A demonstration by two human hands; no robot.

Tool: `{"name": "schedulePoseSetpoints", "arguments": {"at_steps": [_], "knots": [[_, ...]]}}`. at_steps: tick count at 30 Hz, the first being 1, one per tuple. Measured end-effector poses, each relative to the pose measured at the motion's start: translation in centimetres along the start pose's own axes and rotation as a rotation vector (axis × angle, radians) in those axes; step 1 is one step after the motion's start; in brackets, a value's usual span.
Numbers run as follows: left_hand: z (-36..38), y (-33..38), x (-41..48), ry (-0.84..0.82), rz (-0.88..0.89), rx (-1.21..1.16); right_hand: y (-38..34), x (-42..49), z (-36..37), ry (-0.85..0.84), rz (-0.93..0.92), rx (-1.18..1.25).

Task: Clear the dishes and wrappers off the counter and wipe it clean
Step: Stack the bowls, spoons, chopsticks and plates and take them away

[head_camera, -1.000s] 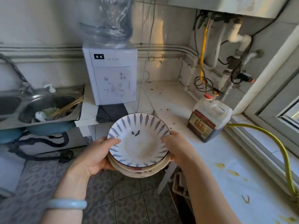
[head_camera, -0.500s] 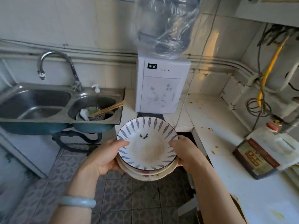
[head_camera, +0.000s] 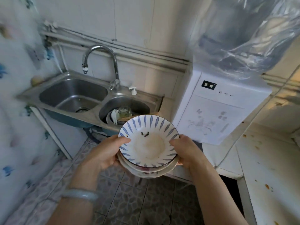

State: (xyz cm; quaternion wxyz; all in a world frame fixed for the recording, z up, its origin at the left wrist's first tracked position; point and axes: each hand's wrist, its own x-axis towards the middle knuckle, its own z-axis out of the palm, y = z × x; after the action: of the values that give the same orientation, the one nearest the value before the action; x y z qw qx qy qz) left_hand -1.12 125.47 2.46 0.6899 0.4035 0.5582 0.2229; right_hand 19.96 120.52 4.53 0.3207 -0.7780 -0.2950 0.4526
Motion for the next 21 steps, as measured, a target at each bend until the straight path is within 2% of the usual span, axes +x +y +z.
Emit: {"name": "schedulePoseSetpoints", "arguments": {"at_steps": [5, 12, 21], "knots": [[-1.7, 1.8, 2.8, 0.124, 0.033, -0.089, -4.2, 4.5, 1.8, -0.099, -0.042, -0.053], [-6.2, 3.0, 3.7, 0.233, 0.028, -0.090, -8.0, 6.7, 6.0, -0.259, -0.109, -0.110], [-15.2, 4.9, 8.6, 0.311, 0.001, -0.157, -14.1, 11.7, 14.5, -0.327, -0.055, -0.167]]}}
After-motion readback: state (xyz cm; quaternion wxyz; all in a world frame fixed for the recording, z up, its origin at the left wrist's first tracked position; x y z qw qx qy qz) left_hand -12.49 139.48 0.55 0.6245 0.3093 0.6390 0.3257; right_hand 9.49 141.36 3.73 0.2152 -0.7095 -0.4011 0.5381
